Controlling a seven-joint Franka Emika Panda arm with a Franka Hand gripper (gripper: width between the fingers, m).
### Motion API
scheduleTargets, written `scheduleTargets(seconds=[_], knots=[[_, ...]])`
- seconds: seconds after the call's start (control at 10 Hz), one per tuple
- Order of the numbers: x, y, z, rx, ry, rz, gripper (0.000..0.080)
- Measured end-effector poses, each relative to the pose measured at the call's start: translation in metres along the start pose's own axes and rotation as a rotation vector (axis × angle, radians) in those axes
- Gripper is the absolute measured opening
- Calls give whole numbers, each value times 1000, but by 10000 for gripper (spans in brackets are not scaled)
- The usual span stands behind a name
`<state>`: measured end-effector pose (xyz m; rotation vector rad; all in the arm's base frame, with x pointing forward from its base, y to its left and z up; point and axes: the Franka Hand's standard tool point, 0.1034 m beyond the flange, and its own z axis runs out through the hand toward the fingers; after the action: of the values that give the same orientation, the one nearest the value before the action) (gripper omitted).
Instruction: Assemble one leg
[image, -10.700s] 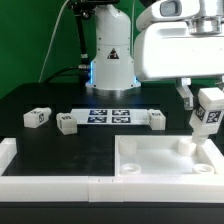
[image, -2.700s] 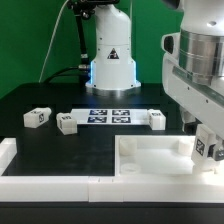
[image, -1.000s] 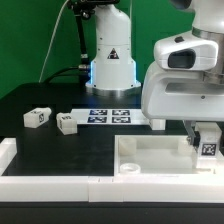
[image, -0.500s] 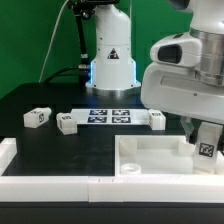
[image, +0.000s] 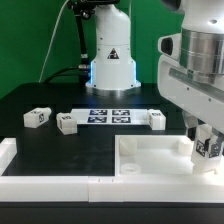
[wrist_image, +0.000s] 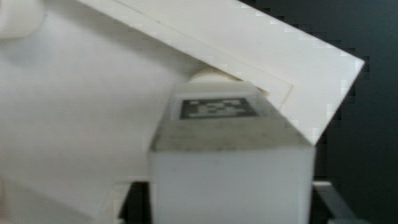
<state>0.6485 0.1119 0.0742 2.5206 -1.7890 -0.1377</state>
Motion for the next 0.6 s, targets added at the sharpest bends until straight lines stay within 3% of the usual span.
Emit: scheduleTargets(seconds=[0.3,0.4,0.5,0.6], knots=[[-2,1,0,-2,-9,215,290],[-2,1,1,-2,-10,179,487],[-2,1,1,-2,-10,142,487],[-3,1,1,-2,-10,144,614]])
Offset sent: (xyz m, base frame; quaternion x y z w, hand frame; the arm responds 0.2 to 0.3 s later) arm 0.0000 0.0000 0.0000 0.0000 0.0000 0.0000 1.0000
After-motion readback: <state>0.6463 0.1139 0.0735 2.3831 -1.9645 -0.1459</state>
